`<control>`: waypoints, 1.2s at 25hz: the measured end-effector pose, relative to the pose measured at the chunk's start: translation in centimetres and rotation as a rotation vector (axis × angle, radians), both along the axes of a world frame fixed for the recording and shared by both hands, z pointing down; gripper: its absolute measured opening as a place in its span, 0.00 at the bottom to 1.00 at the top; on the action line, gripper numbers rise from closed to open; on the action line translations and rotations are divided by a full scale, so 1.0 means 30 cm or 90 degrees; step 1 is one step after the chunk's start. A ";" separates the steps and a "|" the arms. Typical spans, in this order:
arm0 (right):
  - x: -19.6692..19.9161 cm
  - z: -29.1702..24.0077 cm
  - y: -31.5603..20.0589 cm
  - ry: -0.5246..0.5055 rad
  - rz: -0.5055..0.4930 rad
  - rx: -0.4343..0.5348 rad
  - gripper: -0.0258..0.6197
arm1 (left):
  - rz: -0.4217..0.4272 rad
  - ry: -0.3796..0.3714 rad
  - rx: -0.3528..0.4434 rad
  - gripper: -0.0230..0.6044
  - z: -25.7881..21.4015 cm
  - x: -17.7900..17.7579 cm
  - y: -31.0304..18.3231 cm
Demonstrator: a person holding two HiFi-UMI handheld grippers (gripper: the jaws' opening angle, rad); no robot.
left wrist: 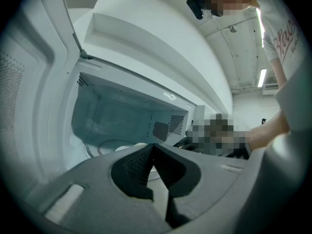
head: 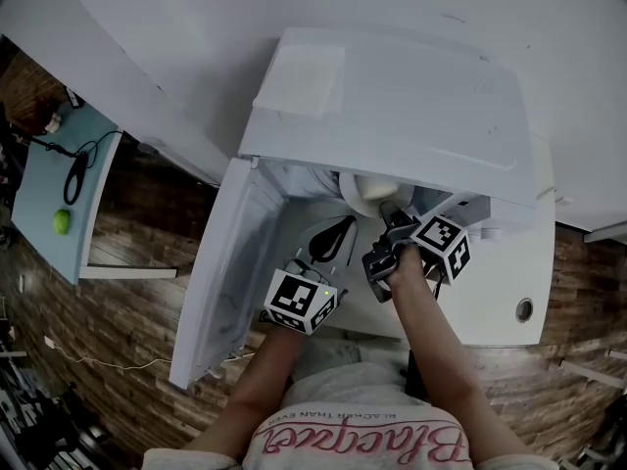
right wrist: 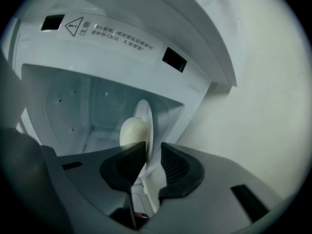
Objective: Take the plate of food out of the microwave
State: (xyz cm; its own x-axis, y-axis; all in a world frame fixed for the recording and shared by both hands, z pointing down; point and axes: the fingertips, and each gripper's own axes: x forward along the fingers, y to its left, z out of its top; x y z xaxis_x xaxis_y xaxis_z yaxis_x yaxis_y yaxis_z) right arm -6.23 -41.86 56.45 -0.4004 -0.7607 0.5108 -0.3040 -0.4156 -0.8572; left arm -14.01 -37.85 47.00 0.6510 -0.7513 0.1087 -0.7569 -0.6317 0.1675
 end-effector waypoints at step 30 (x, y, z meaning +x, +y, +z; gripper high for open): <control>0.004 -0.027 0.069 -0.113 0.060 0.104 0.07 | -0.002 0.010 0.005 0.04 -0.002 -0.055 0.119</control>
